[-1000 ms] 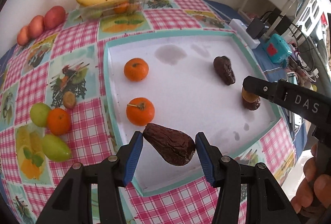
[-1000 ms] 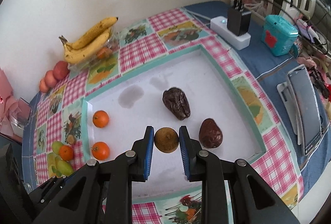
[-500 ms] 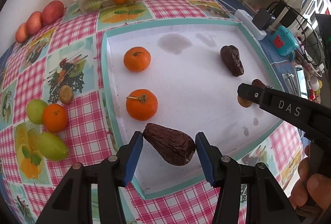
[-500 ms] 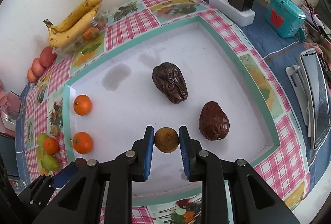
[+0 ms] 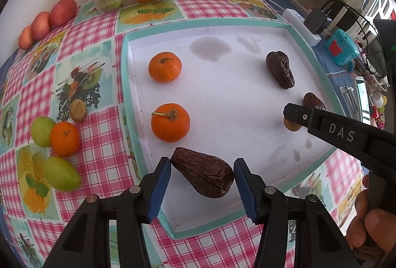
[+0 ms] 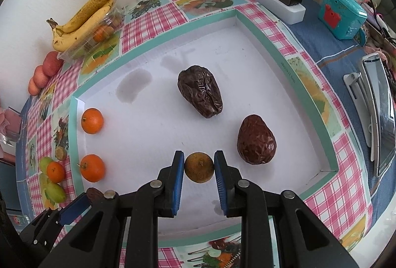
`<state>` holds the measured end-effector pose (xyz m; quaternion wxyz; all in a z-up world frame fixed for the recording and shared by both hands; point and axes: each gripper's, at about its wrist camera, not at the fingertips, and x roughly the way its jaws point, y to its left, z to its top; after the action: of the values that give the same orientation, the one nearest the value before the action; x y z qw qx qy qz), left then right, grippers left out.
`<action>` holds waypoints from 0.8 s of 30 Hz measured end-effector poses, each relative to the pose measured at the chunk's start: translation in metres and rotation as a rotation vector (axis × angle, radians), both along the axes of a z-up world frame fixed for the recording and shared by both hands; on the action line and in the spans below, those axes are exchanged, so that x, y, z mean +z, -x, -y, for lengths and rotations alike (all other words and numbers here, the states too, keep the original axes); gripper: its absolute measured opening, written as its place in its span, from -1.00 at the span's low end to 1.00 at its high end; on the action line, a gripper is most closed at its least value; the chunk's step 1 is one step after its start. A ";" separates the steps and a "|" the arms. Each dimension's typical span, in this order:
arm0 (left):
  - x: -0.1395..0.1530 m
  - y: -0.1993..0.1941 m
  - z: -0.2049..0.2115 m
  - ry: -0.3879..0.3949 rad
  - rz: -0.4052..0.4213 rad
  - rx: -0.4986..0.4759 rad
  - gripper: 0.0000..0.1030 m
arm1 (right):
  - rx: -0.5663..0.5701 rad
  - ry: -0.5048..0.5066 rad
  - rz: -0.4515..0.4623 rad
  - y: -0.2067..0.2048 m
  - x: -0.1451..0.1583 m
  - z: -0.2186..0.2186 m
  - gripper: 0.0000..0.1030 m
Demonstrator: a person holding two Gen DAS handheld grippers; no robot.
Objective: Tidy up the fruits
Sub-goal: 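Lower the date in the left tool and the kiwi in the right onto the tray, then open the left tool to release the date while the right releases the kiwi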
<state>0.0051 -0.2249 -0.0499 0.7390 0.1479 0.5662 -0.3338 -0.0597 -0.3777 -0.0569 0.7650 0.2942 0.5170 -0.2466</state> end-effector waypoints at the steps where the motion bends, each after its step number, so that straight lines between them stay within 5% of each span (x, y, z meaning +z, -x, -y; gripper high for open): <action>1: 0.000 0.000 0.000 0.000 -0.001 0.000 0.08 | 0.001 -0.001 -0.003 0.000 -0.001 0.000 -0.49; 19: 0.007 0.000 -0.001 0.009 0.005 -0.003 0.13 | -0.002 0.015 -0.009 0.001 0.002 0.001 -0.49; 24: 0.015 -0.004 -0.008 0.025 0.014 0.015 0.19 | -0.006 0.022 -0.001 0.004 0.005 0.002 -0.35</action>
<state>0.0092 -0.2173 -0.0352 0.7473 0.1366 0.5579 -0.3341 -0.0636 -0.3796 -0.0514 0.7672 0.2874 0.5137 -0.2548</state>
